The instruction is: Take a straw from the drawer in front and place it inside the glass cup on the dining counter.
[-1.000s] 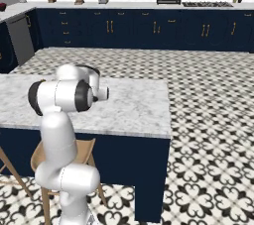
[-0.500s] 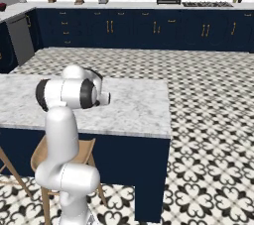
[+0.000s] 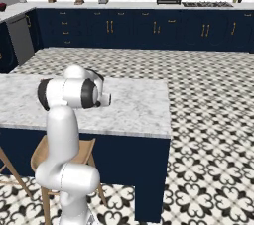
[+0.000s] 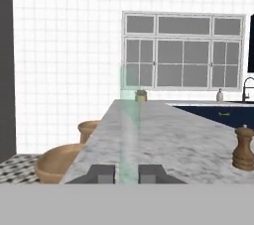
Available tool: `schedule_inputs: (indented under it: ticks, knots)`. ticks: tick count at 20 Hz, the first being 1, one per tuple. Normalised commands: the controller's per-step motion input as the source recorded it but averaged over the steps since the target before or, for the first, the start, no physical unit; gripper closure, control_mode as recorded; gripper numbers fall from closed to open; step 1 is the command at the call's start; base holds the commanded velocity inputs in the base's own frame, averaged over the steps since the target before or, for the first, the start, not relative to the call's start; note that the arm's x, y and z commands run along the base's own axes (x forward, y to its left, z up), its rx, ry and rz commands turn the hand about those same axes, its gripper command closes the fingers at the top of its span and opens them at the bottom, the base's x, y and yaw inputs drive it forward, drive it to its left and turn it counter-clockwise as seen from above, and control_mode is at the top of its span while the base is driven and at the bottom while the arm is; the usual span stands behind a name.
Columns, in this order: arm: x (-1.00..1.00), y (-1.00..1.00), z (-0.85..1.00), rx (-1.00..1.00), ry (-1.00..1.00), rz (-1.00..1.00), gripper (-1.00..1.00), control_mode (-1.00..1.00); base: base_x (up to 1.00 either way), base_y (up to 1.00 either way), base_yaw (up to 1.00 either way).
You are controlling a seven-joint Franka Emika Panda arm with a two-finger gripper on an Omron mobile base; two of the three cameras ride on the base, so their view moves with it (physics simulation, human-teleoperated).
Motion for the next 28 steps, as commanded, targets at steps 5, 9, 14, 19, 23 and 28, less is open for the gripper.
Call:
schedule_inputs:
  ticks: [5, 9, 14, 19, 23, 28]
  knots:
    - [-0.53, 0.09, -0.02, 0.0, 0.0, 0.0, 1.0, -1.0, 0.0, 0.0, 0.0]
    - [-0.13, 0.02, 0.0, 0.0, 0.0, 0.0, -1.0, -1.0, 0.0, 0.0, 0.0]
    - [0.02, 0.0, 0.01, 0.0, 0.0, 0.0, -1.0, -1.0, 0.0, 0.0, 0.0]
    - [-0.01, -0.05, 0.58, 0.0, -0.05, 0.0, -1.0, -1.0, 0.0, 0.0, 0.0]
    - [-0.19, -0.21, 1.0, 0.0, -0.1, 0.0, -1.0, -1.0, 0.0, 0.0, 0.0]
    - [-0.36, -0.2, 1.0, 0.0, -0.17, 0.0, -1.0, -1.0, 0.0, 0.0, 0.0]
